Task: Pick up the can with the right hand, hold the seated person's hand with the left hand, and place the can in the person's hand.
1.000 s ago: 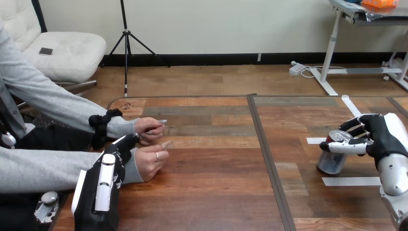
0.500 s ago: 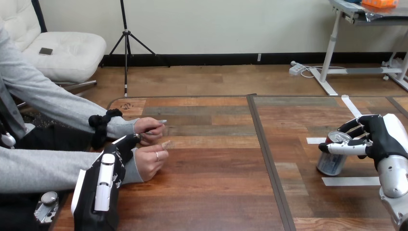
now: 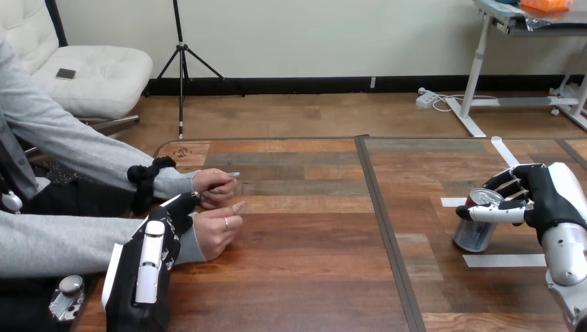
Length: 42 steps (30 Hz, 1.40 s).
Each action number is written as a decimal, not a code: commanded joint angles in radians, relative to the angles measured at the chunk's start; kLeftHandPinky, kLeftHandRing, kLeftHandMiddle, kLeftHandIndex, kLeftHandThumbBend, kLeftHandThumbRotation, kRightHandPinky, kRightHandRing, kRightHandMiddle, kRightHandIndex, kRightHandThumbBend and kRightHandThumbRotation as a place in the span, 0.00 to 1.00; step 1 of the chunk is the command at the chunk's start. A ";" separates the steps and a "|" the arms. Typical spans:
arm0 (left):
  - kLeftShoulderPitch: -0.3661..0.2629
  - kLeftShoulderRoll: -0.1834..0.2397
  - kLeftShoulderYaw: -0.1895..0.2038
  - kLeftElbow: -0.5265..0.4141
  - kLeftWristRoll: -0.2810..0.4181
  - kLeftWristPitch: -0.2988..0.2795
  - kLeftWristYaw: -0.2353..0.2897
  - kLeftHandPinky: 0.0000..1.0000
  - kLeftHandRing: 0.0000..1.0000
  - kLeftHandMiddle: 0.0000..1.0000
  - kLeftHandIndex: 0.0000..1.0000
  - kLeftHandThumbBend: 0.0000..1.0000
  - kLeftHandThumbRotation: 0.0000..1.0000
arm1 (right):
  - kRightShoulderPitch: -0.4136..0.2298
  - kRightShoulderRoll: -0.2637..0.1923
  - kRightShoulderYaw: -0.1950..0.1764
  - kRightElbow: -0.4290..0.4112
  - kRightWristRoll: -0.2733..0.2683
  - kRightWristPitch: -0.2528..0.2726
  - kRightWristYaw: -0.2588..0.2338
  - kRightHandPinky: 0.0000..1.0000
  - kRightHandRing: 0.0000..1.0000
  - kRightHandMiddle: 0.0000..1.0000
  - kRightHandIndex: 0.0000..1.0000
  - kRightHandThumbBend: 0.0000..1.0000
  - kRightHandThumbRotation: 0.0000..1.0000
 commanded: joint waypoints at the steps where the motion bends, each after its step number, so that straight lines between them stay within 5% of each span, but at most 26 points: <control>1: -0.073 0.006 0.003 -0.001 -0.006 -0.011 -0.011 0.92 0.91 0.83 0.72 0.30 0.98 | -0.042 -0.016 0.006 -0.024 -0.004 -0.048 -0.001 0.34 0.41 0.45 0.44 0.81 0.00; 30: -0.073 0.027 0.000 0.007 0.040 -0.030 0.009 0.92 0.90 0.82 0.71 0.35 0.97 | -0.052 -0.035 0.005 -0.041 -0.006 -0.095 0.041 0.36 0.41 0.44 0.44 0.82 0.00; 36: -0.077 0.072 -0.010 0.018 0.132 -0.088 0.041 0.86 0.86 0.79 0.71 0.39 0.90 | -0.053 -0.045 0.006 -0.047 -0.008 -0.126 0.056 0.35 0.40 0.43 0.44 0.82 0.00; 39: -0.086 0.192 -0.015 -0.075 0.322 -0.146 0.096 0.79 0.81 0.78 0.72 0.40 0.81 | -0.055 -0.060 0.007 -0.073 -0.009 -0.168 0.075 0.35 0.39 0.43 0.44 0.82 0.00; 42: -0.088 0.233 -0.011 -0.125 0.387 -0.145 0.117 0.73 0.79 0.78 0.74 0.45 0.71 | -0.058 -0.063 0.007 -0.081 -0.010 -0.167 0.078 0.33 0.38 0.41 0.44 0.82 0.00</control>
